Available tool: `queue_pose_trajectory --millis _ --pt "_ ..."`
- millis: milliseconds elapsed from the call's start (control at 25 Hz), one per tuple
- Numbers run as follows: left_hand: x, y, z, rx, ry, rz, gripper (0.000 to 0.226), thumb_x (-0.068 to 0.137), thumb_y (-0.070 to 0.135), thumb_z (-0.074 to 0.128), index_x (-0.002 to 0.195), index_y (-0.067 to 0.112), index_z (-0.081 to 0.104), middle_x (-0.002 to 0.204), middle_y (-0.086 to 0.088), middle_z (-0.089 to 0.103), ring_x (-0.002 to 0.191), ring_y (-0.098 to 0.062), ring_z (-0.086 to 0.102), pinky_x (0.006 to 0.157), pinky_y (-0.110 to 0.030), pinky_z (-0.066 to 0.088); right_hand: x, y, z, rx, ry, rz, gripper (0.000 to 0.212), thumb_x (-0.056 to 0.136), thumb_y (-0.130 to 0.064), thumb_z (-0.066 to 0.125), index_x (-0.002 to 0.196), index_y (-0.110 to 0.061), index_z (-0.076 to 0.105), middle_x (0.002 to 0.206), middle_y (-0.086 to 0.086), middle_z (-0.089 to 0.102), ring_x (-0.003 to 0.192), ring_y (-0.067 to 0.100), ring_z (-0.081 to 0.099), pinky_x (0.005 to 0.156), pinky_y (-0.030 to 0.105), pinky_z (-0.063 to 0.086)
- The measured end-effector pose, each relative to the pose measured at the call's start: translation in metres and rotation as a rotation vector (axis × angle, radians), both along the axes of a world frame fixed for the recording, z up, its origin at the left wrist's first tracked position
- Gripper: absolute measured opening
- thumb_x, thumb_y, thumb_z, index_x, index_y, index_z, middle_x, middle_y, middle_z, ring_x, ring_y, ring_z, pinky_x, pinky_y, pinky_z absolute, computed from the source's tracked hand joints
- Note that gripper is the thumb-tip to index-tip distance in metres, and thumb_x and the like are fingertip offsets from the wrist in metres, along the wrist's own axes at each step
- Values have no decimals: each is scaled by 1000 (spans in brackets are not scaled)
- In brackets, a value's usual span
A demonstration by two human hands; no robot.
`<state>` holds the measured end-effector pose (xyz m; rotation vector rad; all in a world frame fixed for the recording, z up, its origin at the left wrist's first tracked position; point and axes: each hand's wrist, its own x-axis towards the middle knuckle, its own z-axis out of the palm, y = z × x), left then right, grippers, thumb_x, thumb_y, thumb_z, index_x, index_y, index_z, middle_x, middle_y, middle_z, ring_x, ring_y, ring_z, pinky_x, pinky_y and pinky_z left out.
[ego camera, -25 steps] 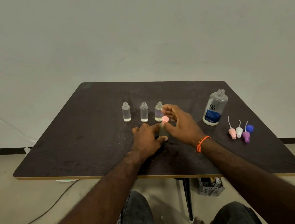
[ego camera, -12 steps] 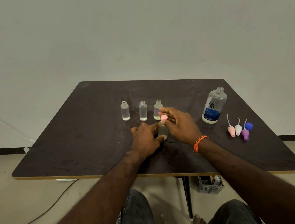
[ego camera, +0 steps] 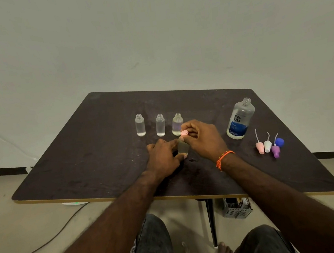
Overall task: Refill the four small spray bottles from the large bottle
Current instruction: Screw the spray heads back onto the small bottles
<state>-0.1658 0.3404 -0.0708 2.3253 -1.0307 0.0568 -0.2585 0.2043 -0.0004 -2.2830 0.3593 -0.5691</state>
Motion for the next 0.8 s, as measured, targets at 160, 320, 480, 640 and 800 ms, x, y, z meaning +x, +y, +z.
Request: queue_pose_trajectory --millis 160,320,480,640,800 --pt "0 0 5 5 0 -16 34 90 49 73 120 34 68 91 15 62 107 -14 52 94 -41 32 1 0 -5 58 -15 -65 37 78 -27 85 110 -20 68 96 -11 72 85 -4 69 79 15 57" --pt "12 15 10 39 -7 -30 26 87 48 75 108 35 69 88 16 64 104 -13 56 94 -40 33 -1 15 -29 129 33 -43 37 81 -28 81 115 -23 69 100 -13 74 89 -5 69 85 22 58" --pt "38 61 14 60 -26 58 34 86 51 75 116 35 71 95 13 71 103 -11 56 90 -36 27 24 49 -43 81 82 68 39 88 -26 71 127 -20 68 112 -6 75 101 -3 67 97 27 54" --pt "66 105 18 47 3 201 32 89 43 76 119 35 73 102 13 75 107 -12 63 92 -35 26 66 94 -43 58 134 190 39 89 -19 59 127 -24 67 115 -4 74 109 9 67 99 32 52" --pt "96 127 18 59 27 306 25 91 39 76 115 36 71 90 17 66 103 -14 64 91 -38 27 108 120 -40 46 180 241 43 81 -10 50 116 -27 67 106 -3 75 103 21 68 91 37 55"
